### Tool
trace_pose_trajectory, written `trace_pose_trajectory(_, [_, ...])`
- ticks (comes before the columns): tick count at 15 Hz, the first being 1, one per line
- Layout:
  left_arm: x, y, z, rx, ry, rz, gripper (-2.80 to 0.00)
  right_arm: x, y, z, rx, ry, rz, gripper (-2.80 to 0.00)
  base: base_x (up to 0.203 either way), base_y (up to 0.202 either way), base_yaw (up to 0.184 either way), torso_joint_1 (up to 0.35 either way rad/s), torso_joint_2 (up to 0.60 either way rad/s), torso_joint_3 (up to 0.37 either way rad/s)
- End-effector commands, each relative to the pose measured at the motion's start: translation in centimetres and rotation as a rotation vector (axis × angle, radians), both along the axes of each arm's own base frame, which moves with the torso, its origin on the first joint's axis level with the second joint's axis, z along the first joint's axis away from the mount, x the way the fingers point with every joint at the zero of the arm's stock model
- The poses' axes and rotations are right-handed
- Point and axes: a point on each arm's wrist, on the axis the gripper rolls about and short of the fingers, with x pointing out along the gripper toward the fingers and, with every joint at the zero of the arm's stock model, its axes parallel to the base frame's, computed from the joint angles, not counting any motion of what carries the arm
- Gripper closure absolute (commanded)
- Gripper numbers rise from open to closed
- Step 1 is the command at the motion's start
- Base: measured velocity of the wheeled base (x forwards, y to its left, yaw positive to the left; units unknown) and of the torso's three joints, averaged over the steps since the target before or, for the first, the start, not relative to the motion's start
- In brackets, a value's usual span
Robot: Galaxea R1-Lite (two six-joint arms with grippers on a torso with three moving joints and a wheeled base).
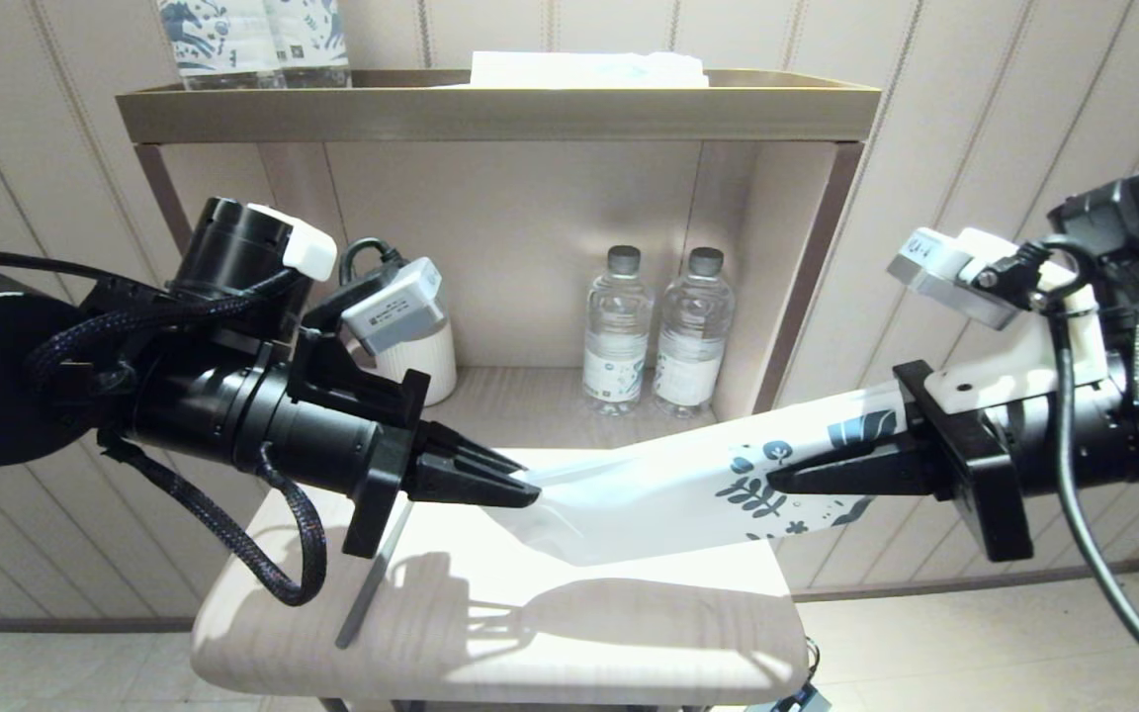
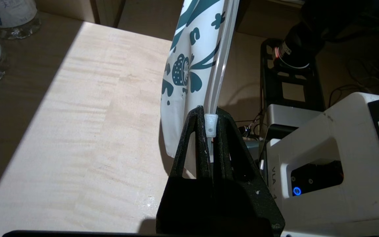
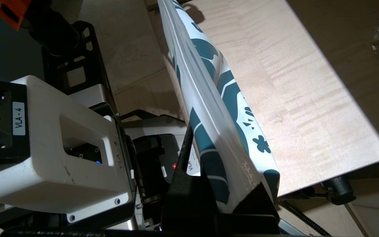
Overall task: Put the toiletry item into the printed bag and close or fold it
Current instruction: Open the storage bag
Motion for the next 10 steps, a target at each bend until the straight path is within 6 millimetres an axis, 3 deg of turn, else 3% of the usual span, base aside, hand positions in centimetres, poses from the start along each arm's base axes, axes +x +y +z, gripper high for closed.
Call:
trace_pose_trajectory(1, [0.13,-0.12,-0.17,0.0,0.005,-0.007,0.0,0.13,0.11,-0.24,0.0,0.008,0.008,0.0,0.0,0.0,0.0,0.0,0.0,0.0])
trace_pose_trajectory(6, [0.06,-0.07,-0.33,0.004,0.003,-0.008,0.0,0.15,-0.03,-0.2,0.001,0.005,0.002,0.0,0.0,0.0,0.0,0.0,0.0,0.0])
trace_pose_trajectory(7, [0.02,-0.05,-0.32,0.003,0.001,-0.009,-2.8,0.18,-0.02,-0.23,0.0,0.006,0.002,0.0,0.0,0.0,0.0,0.0,0.0,0.0])
trace_pose_trajectory(10, [0.07,-0.09,-0.2,-0.002,0.0,-0.014,-2.8,0.23,0.0,-0.23,0.0,0.007,0.002,0.0,0.0,0.0,0.0,0.0,0.0,0.0])
